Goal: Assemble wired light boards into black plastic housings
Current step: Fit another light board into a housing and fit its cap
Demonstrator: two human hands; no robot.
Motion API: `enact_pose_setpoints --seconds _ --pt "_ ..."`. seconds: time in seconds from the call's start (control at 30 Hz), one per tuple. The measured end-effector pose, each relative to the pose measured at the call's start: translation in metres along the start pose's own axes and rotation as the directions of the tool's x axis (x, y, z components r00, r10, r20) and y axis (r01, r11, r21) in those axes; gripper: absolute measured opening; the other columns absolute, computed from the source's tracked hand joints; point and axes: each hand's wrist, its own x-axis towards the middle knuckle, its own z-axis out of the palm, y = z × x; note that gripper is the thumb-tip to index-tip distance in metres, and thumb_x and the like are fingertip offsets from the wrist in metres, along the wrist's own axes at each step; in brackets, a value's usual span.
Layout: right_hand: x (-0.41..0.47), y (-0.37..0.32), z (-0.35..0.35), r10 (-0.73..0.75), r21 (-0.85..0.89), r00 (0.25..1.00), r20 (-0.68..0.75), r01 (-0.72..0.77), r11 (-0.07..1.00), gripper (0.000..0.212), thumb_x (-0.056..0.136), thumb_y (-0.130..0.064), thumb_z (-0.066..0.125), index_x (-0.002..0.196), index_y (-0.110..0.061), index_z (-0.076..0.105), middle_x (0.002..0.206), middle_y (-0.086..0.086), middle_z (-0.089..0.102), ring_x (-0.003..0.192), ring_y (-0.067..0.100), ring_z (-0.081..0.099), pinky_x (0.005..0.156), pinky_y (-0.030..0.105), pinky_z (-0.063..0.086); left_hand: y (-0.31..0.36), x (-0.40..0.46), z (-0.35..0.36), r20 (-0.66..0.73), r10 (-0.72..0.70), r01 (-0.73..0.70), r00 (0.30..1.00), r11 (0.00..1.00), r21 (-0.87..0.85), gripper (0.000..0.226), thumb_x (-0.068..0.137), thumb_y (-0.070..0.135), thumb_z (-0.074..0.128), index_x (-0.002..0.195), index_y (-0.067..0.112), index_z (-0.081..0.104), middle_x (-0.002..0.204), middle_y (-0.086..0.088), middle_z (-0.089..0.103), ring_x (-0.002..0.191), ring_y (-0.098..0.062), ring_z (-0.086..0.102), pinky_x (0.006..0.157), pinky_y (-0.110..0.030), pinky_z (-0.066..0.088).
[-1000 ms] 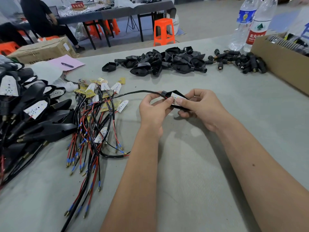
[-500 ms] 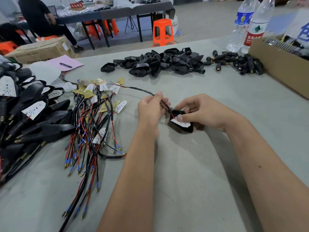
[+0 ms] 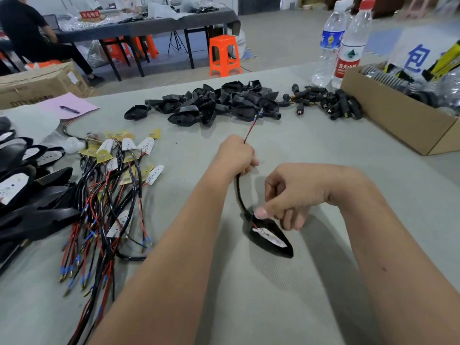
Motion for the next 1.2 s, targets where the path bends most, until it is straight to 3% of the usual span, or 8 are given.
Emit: enact_pose_setpoints --seconds 0.13,0.2,0.27,0.43,0.63,0.8,1.03,1.2 --pt "0.017 0.02 -0.036 0.031 0.061 0.91 -0.414 -0.006 0.998 0.028 0.087 -0.024 0.083 0.086 -0.003 0.065 0.078 0.018 0.076 0.062 0.029 0.075 0.049 0.031 0.057 0.001 0.012 0.02 -0.019 0.06 -0.062 0.998 0.994 -0.093 0.033 0.091 -0.003 0.039 0.114 0.013 0.056 0.086 -0.008 0.07 0.053 -0.018 0.049 0.046 -0.025 0.036" --pt "0.041 0.034 -0.057 0.087 0.1 0.682 -0.727 -0.021 0.995 0.005 0.087 -0.005 0.069 0.086 -0.01 0.067 0.09 0.018 0.076 0.075 0.03 0.076 0.065 0.039 0.063 0.004 0.018 0.031 -0.007 0.076 -0.076 0.997 0.981 -0.179 0.028 0.096 0.0 0.045 0.119 0.012 0.056 0.087 -0.008 0.069 0.052 -0.015 0.05 0.045 -0.023 0.038" --pt "0.066 0.044 -0.076 0.059 -0.003 0.49 -0.87 -0.125 0.992 0.021 0.085 -0.007 0.06 0.102 -0.015 0.068 0.109 0.015 0.072 0.105 0.034 0.068 0.09 0.039 0.056 0.009 0.026 0.04 -0.005 0.043 -0.043 0.999 0.965 -0.257 0.012 0.102 0.01 0.052 0.112 0.011 0.058 0.086 -0.011 0.068 0.05 -0.015 0.053 0.043 -0.022 0.041" --pt "0.114 0.047 -0.113 -0.005 -0.219 0.508 -0.861 -0.362 0.906 0.053 0.091 -0.016 0.051 0.143 -0.026 0.051 0.148 0.021 0.04 0.142 0.043 0.026 0.111 0.049 0.035 0.03 0.055 0.054 0.025 -0.083 0.087 0.996 0.943 -0.321 0.021 0.101 0.021 0.06 0.114 0.004 0.057 0.091 -0.017 0.07 0.06 -0.027 0.067 0.055 -0.03 0.06" --pt "0.139 0.047 -0.128 0.05 -0.314 0.625 -0.779 -0.458 0.832 0.042 0.091 -0.019 0.048 0.131 -0.031 0.053 0.154 0.019 0.034 0.147 0.04 0.017 0.114 0.059 0.022 0.035 0.077 0.073 -0.066 -0.042 0.027 0.997 0.977 -0.209 0.018 0.098 0.005 0.062 0.08 0.007 0.065 0.081 -0.018 0.072 0.064 -0.029 0.067 0.073 -0.04 0.064" --pt "0.145 0.047 -0.127 0.017 -0.244 0.464 -0.886 -0.497 0.833 0.031 0.095 -0.026 0.055 0.122 -0.016 0.066 0.141 0.012 0.053 0.139 0.036 0.032 0.11 0.053 0.03 0.031 0.075 0.068 -0.092 -0.009 -0.001 0.996 0.994 -0.107 0.015 0.098 0.012 0.061 0.085 0.017 0.068 0.08 -0.004 0.076 0.049 -0.014 0.053 0.053 -0.021 0.043" --pt "0.111 0.043 -0.08 -0.022 -0.01 0.175 -0.984 0.07 0.998 0.023 0.086 -0.027 0.077 0.086 -0.02 0.056 0.079 -0.009 0.057 0.083 0.018 0.057 0.075 0.033 0.045 0.017 0.041 0.037 0.014 -0.029 0.032 0.999 0.916 -0.4 0.013 0.103 0.007 0.051 0.099 0.004 0.064 0.081 -0.007 0.071 0.051 -0.01 0.049 0.041 -0.016 0.035" --pt "0.092 0.017 -0.022 0.192 0.365 0.362 -0.912 0.504 0.783 0.021 0.085 -0.025 0.079 0.086 -0.025 0.058 0.084 0.006 0.069 0.072 0.027 0.067 0.07 0.041 0.056 -0.015 -0.004 0.017 -0.067 0.034 -0.062 0.997 0.872 -0.486 0.006 0.101 0.006 0.061 0.104 0.003 0.065 0.086 -0.008 0.075 0.068 -0.016 0.067 0.069 -0.024 0.057"
